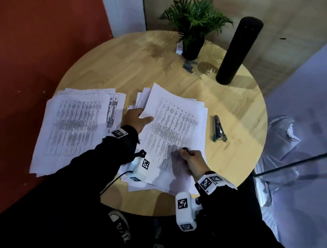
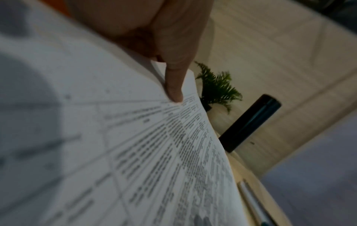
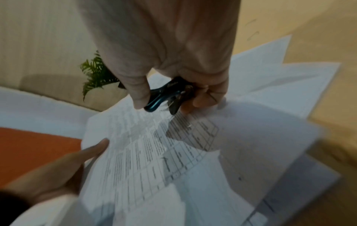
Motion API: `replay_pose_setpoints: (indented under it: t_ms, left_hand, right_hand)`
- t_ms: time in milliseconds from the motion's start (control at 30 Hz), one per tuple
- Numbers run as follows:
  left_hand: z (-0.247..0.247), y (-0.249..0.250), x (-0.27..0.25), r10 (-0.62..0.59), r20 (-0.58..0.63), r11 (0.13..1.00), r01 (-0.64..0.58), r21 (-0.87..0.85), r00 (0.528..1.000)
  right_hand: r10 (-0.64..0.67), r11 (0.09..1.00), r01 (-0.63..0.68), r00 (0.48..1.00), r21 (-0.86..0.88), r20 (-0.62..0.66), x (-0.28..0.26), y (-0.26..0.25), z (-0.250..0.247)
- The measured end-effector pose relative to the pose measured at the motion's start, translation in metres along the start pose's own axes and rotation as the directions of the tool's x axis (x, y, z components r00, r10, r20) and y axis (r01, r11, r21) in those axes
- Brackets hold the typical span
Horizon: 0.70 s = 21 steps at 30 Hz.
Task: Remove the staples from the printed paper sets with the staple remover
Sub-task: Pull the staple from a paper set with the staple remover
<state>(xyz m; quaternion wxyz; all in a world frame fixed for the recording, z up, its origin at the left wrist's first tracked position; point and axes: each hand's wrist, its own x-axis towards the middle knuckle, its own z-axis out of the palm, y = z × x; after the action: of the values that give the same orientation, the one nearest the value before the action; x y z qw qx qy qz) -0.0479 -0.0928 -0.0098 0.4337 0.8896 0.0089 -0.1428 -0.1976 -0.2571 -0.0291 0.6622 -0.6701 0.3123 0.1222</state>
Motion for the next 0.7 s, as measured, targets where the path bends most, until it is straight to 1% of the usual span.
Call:
replay_pose_setpoints:
  t_ms: [33,100,167,233,300,367,400,467,500,600,700]
  left_hand:
    - [-0.006,0.004,-0.004,0.070,-0.042,0.997,-0.071,-0.036,0.997]
    - [-0.019,0.013,-0.012,0.140,-0.097,0.978,-0.152,-0.139,0.985]
    - [-0.035,0.024,-0.020,0.170,-0.133,0.942,-0.201,-0.271,0.976]
    - [-0.052,0.038,-0.027,0.192,-0.162,0.900,-0.239,-0.364,0.968]
    - [-0.070,0.052,-0.033,0.233,-0.164,0.866,-0.281,-0.414,0.959]
    - [-0.087,0.067,-0.043,0.289,-0.141,0.830,-0.321,-0.457,0.947]
    - [-0.095,0.074,-0.047,0.307,-0.127,0.810,-0.329,-0.485,0.943]
    - [-0.110,0.087,-0.056,0.339,-0.116,0.770,-0.347,-0.535,0.933]
    - [-0.116,0.091,-0.061,0.349,-0.114,0.759,-0.351,-0.548,0.930]
    - [-0.136,0.104,-0.072,0.396,-0.125,0.731,-0.395,-0.557,0.910]
    - [-0.158,0.117,-0.082,0.419,-0.184,0.703,-0.446,-0.555,0.889]
  right_hand:
    - [0.017,0.999,-0.015,0.999,0.038,-0.051,0.001,-0.003,-0.005]
    - [0.037,0.994,-0.025,0.993,0.105,-0.115,0.006,-0.009,-0.017]
    - [0.026,0.991,-0.006,0.989,0.137,-0.143,0.002,-0.024,-0.027]
    - [-0.021,0.984,0.049,0.986,0.169,-0.167,-0.006,-0.048,-0.036]
    - [-0.135,0.959,0.176,0.972,0.221,-0.191,-0.018,-0.081,-0.042]
    - [-0.255,0.901,0.295,0.953,0.319,-0.163,-0.034,-0.119,-0.046]
    - [-0.308,0.861,0.332,0.943,0.386,-0.125,-0.042,-0.136,-0.048]
    - [-0.400,0.776,0.349,0.916,0.526,-0.016,-0.059,-0.167,-0.051]
    - [-0.431,0.755,0.342,0.902,0.560,0.031,-0.065,-0.176,-0.051]
    - [-0.523,0.726,0.379,0.846,0.574,0.102,-0.078,-0.197,-0.051]
    - [-0.594,0.688,0.417,0.794,0.594,0.129,-0.097,-0.213,-0.049]
